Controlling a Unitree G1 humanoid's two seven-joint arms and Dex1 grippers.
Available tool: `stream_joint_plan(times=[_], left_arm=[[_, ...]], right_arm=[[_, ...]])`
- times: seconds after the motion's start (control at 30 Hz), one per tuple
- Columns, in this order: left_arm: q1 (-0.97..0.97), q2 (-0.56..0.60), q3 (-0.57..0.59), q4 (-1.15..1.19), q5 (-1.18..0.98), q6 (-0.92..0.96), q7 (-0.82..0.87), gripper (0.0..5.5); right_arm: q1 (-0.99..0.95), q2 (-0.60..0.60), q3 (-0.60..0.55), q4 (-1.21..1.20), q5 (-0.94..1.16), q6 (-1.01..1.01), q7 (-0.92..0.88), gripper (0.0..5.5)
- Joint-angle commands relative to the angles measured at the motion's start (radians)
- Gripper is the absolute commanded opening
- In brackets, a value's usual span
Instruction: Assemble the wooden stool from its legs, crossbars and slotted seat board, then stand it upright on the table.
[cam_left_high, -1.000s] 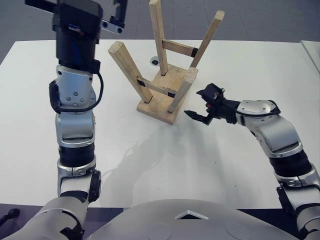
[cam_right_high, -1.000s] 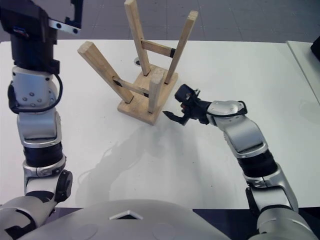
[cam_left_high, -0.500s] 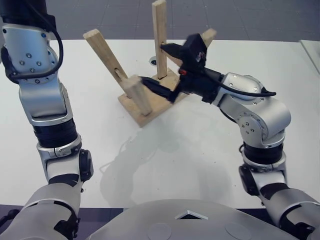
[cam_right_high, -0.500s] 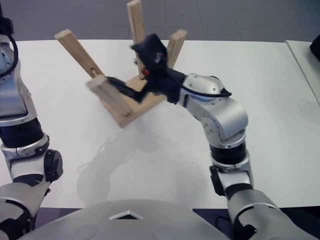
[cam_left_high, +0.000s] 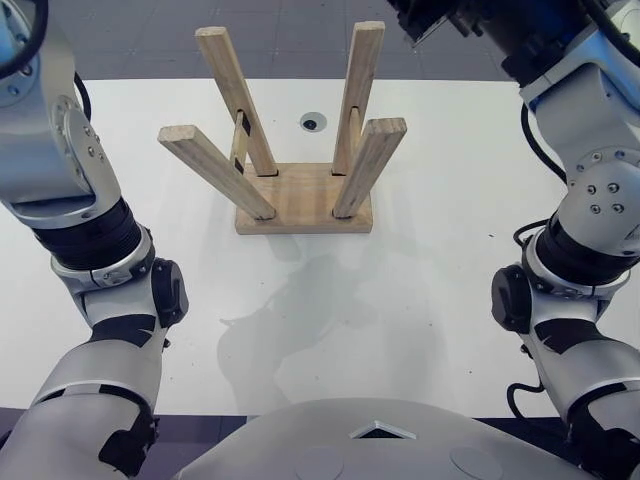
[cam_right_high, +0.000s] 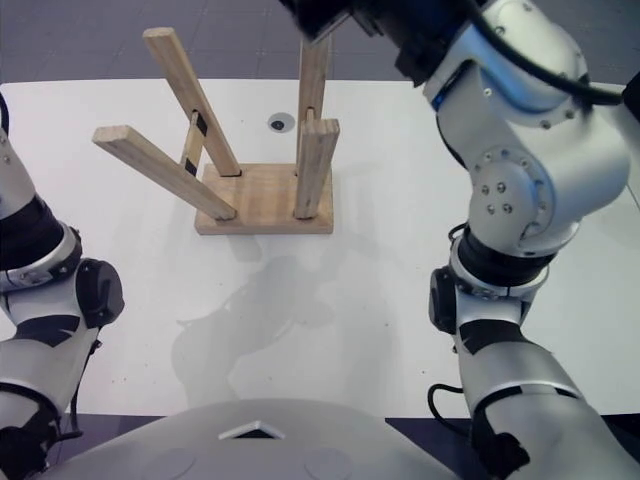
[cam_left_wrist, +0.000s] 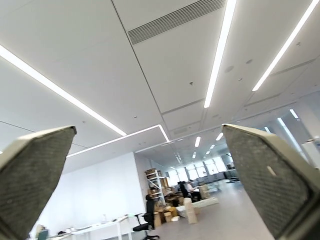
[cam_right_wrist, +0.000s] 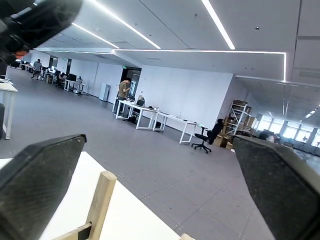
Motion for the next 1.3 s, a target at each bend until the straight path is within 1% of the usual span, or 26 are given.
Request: stream_joint_plan(times=[0.03,0.13,0.17,0.23,0.27,0.3,0.33,0.43,0.57,0.7,0.83,0.97,1.07,1.13,1.23,1.3], left_arm=[[0.099,-0.016,-0.001,-0.064,-0.027,0.116,-0.010,5.40],[0.305,-0.063,-0.058,-0.094,-0.031,0.155,-0.025,5.40],[0.405,-0.080,-0.090,-0.092,-0.018,0.146,-0.024,5.40],[0.601,-0.111,-0.154,-0.049,-0.026,0.183,-0.045,5.40],[0.670,-0.111,-0.184,-0.018,-0.036,0.218,-0.069,5.40],[0.720,-0.122,-0.187,0.001,-0.046,0.235,-0.073,5.40],[0.735,-0.112,-0.196,0.004,-0.051,0.253,-0.089,5.40],[0.639,-0.105,-0.138,0.011,-0.080,0.284,-0.076,5.40],[0.419,-0.069,-0.051,0.044,-0.161,0.310,-0.100,5.40],[0.200,-0.051,0.008,0.046,-0.284,0.370,-0.139,5.40],[0.108,-0.034,0.054,0.058,-0.378,0.373,-0.183,5.40],[0.112,0.063,0.096,0.154,-0.381,0.289,-0.260,5.40],[0.120,0.098,0.111,0.201,-0.389,0.228,-0.298,5.40],[0.155,0.125,0.122,0.210,-0.446,0.195,-0.399,5.40],[0.241,0.190,0.185,0.241,-0.579,0.225,-0.594,5.40],[0.288,0.243,0.225,0.297,-0.636,0.226,-0.709,5.40]], right_arm=[[0.081,0.039,0.044,-0.009,-0.004,-0.027,-0.012,5.37],[0.169,0.061,0.114,0.033,-0.010,-0.047,0.013,5.37],[0.222,0.053,0.154,0.056,-0.027,-0.066,0.032,5.37],[0.329,0.032,0.215,0.135,-0.071,-0.106,0.064,5.37],[0.366,0.019,0.233,0.175,-0.096,-0.130,0.072,5.37],[0.399,0.002,0.244,0.208,-0.116,-0.152,0.083,5.37],[0.420,-0.011,0.244,0.224,-0.129,-0.168,0.087,5.37],[0.435,-0.021,0.217,0.212,-0.116,-0.178,0.093,5.37],[0.398,0.004,0.154,0.182,-0.063,-0.188,0.092,5.37],[0.320,-0.001,0.067,0.166,0.009,-0.206,0.105,5.37],[0.260,-0.021,-0.012,0.153,0.073,-0.185,0.108,5.37],[0.241,-0.069,-0.075,0.173,0.102,-0.175,0.124,5.37],[0.233,-0.060,-0.128,0.188,0.154,-0.170,0.116,5.37],[0.243,-0.075,-0.165,0.193,0.201,-0.168,0.146,5.37],[0.285,-0.152,-0.218,0.221,0.322,-0.116,0.285,5.37],[0.312,-0.203,-0.233,0.238,0.384,-0.080,0.375,5.37]])
